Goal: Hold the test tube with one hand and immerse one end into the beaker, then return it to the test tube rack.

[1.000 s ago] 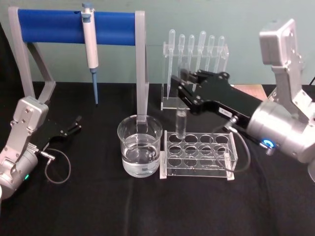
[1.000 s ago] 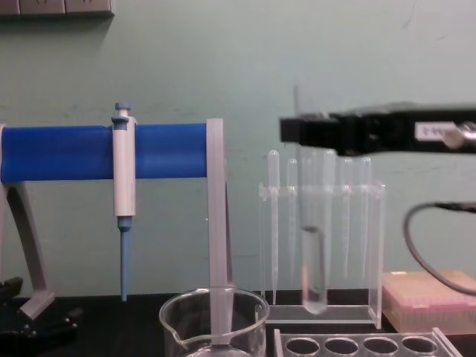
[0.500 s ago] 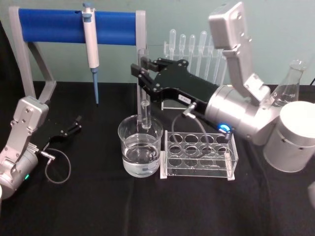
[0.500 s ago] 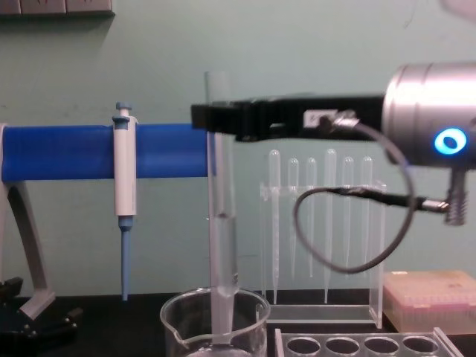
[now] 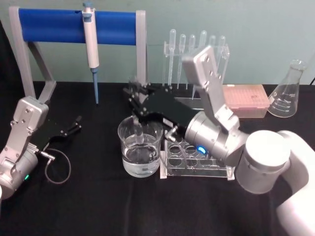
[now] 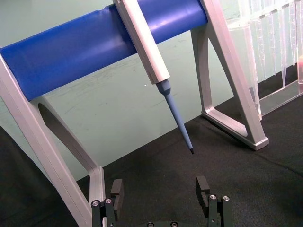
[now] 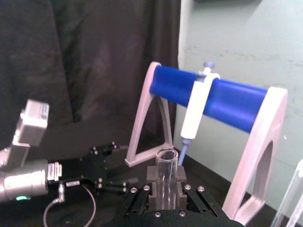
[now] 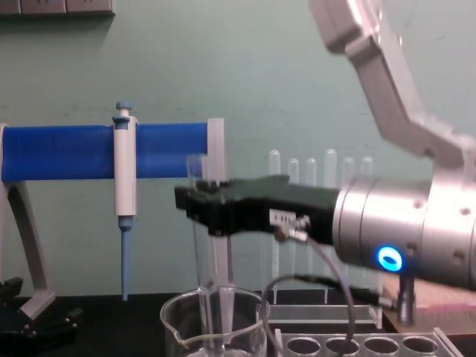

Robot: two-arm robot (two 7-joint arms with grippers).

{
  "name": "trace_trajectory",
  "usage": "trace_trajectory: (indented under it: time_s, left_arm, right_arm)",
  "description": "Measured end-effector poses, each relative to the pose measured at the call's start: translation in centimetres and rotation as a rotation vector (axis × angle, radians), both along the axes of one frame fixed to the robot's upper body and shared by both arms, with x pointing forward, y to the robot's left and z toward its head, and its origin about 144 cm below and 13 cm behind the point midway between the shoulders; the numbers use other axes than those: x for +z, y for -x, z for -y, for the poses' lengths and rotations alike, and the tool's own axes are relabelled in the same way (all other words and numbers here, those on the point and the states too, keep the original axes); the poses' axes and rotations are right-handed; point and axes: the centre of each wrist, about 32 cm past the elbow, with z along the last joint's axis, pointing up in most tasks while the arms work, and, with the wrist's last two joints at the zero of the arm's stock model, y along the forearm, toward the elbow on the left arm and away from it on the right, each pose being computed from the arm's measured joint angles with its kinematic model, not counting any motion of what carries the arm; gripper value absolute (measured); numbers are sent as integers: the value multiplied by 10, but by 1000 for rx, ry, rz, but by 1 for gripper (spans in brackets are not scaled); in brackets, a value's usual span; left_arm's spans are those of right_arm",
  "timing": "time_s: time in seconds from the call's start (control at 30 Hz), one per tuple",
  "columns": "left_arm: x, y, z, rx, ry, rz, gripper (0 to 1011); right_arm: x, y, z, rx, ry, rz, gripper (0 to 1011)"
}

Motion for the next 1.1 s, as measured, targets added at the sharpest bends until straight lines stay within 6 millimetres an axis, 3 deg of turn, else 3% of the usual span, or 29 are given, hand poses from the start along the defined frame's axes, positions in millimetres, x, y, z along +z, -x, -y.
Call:
trace_trajectory:
  time_s: [0.37, 1.1]
  left_arm:
    - [0, 0, 0, 0, 0, 0, 1000]
    - [0, 0, 0, 0, 0, 0, 1000]
  right_arm:
    - [-33, 10, -2, -29, 0, -21, 224]
    - [-40, 16, 1, -33, -8, -32, 224]
